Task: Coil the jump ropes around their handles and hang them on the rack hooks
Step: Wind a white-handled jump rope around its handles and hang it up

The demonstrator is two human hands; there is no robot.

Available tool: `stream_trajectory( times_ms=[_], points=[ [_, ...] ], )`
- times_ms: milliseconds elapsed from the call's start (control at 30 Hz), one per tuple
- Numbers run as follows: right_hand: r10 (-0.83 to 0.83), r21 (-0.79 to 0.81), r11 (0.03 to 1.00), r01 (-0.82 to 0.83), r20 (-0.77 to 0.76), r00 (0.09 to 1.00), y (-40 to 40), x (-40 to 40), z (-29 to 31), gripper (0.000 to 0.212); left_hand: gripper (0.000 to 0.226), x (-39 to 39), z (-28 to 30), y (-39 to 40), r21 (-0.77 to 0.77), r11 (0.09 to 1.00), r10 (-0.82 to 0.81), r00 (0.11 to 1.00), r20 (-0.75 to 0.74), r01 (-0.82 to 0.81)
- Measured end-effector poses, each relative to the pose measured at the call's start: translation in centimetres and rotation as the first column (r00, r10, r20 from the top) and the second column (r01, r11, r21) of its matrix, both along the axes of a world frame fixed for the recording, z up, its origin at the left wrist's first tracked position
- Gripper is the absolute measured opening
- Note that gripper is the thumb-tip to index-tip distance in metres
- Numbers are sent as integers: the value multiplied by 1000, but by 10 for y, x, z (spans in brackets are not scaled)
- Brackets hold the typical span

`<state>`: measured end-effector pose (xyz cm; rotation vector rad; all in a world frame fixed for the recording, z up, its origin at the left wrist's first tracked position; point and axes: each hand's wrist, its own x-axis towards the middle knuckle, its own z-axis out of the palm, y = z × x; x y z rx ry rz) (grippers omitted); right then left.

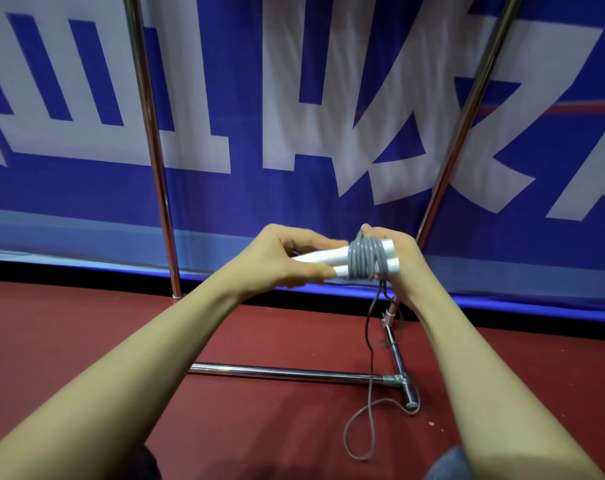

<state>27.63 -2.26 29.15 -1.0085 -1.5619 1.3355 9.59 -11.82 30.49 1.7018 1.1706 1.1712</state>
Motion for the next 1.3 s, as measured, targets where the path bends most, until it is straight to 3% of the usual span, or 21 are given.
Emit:
stream_trajectory(
  times_ms=[67,133,267,400,633,833,900,1000,1133,1300],
  points=[
    [-45,-99,994,41,-37,998,-1,-6,4,36,37,0,4,0,33,998,51,996,73,-54],
    [-30,-21,999,31,30,999,-1,-9,0,36,34,2,4,2,36,992,118,983,138,-124],
    [97,20,995,-99,91,991,-6,-14,-15,44,28,7,0,9,14,950,294,912,286,-311],
    [213,-53,976,-212,-4,977,-12,-20,-18,44,27,-6,2,14,-10,885,441,830,341,-466],
    [468,-105,875,-472,-63,882,-24,-28,-9,29,22,-24,-25,25,105,842,530,848,30,-530],
    [544,-48,837,-545,-32,838,-23,-23,-2,17,17,-33,-37,26,185,864,500,841,-206,-468],
    [524,-10,852,-524,32,851,-21,-22,1,14,19,-35,-38,25,178,885,464,835,-296,-429],
    [434,48,896,-442,120,893,-17,-20,4,27,20,-37,-38,24,158,924,382,826,-414,-348],
    [279,70,952,-296,185,942,-15,-16,7,40,24,-36,-32,20,97,965,261,859,-441,-244],
    [171,177,958,-225,277,945,-16,-15,6,42,33,-35,-27,18,35,988,149,866,-477,-151]
  ],
)
